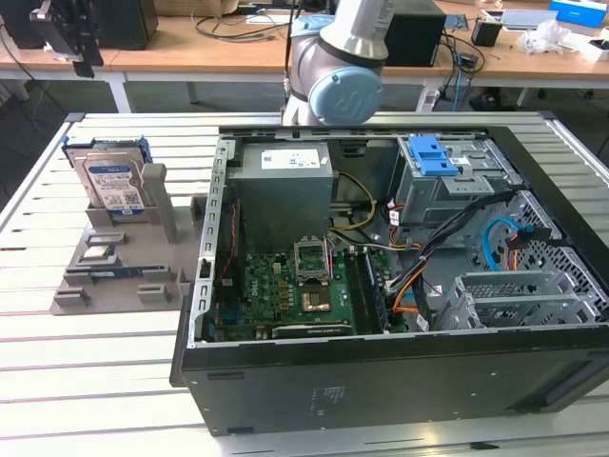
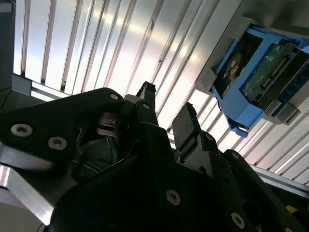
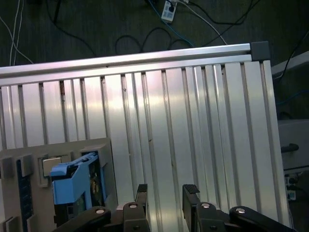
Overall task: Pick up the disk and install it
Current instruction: 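Pick up the disk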
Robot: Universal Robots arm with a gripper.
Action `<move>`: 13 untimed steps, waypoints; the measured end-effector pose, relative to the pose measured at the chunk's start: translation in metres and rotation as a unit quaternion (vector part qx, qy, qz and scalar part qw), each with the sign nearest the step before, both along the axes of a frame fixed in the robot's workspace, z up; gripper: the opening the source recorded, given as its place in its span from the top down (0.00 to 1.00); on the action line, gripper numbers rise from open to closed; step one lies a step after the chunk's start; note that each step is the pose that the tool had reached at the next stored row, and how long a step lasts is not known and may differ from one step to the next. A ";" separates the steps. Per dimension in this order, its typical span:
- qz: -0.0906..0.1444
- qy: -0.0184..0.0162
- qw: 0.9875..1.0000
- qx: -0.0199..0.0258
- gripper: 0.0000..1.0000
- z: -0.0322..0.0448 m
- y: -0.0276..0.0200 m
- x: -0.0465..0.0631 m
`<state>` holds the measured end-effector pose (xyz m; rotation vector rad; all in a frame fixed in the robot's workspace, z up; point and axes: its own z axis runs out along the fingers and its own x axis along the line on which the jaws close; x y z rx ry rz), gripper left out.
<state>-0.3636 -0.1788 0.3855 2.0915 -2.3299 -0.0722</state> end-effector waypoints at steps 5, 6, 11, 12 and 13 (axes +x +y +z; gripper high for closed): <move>0.000 0.000 1.000 0.000 0.58 -0.0073 0.0039 0.000; 0.000 0.000 1.000 0.000 0.58 -0.0079 0.0037 0.000; 0.000 0.000 1.000 -0.007 0.58 -0.0083 -0.0237 0.000; 0.000 0.000 1.000 -0.008 0.58 -0.0083 -0.0266 0.000; 0.000 0.000 1.000 -0.010 0.58 -0.0083 -0.0337 0.000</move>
